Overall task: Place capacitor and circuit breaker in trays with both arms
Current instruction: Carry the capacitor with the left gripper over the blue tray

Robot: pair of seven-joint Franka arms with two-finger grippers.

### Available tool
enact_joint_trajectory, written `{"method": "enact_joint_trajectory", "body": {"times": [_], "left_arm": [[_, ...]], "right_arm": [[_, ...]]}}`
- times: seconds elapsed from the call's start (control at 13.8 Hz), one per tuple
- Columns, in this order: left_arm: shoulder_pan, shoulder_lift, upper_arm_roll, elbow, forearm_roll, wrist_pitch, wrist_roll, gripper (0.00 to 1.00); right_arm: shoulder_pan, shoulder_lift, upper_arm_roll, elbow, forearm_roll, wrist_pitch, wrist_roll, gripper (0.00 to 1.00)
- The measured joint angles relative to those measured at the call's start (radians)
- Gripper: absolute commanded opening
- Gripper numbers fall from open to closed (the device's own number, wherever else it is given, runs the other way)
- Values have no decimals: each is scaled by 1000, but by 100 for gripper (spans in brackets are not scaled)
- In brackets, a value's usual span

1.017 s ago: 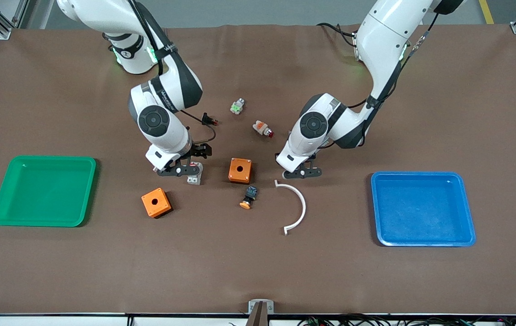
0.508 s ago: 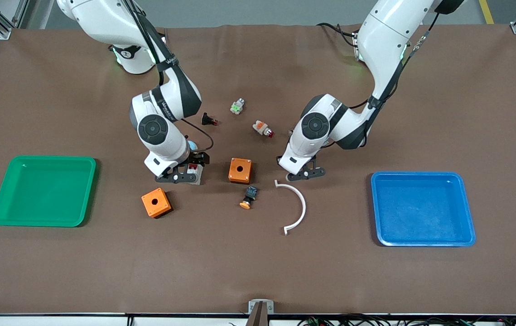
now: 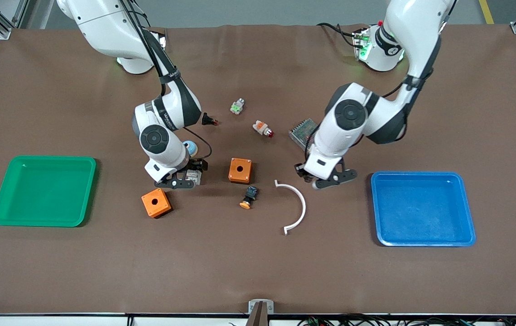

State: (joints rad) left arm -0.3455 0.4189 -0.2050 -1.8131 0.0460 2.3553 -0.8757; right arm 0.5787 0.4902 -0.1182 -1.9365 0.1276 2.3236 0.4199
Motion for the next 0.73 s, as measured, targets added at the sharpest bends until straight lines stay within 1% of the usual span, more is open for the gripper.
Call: {"method": "enact_joint_trajectory", "body": {"times": [0.07, 0.29, 0.51, 0.65, 0.73], "left_arm": [[22, -16, 1, 1, 28, -10, 5, 0], [91, -47, 1, 43, 73, -62, 40, 0], [166, -54, 1, 109, 75, -151, 161, 0], [226, -55, 2, 136, 75, -205, 270, 0], [256, -56, 2, 139, 75, -223, 325, 0]], "right_arm": [[1, 3, 1, 3, 0, 0, 5, 94], [1, 11, 2, 10, 3, 1, 8, 73], [1, 16, 2, 18, 4, 2, 10, 53], [1, 16, 2, 21, 6, 2, 10, 47], [1, 17, 3, 22, 15, 2, 11, 41]]}}
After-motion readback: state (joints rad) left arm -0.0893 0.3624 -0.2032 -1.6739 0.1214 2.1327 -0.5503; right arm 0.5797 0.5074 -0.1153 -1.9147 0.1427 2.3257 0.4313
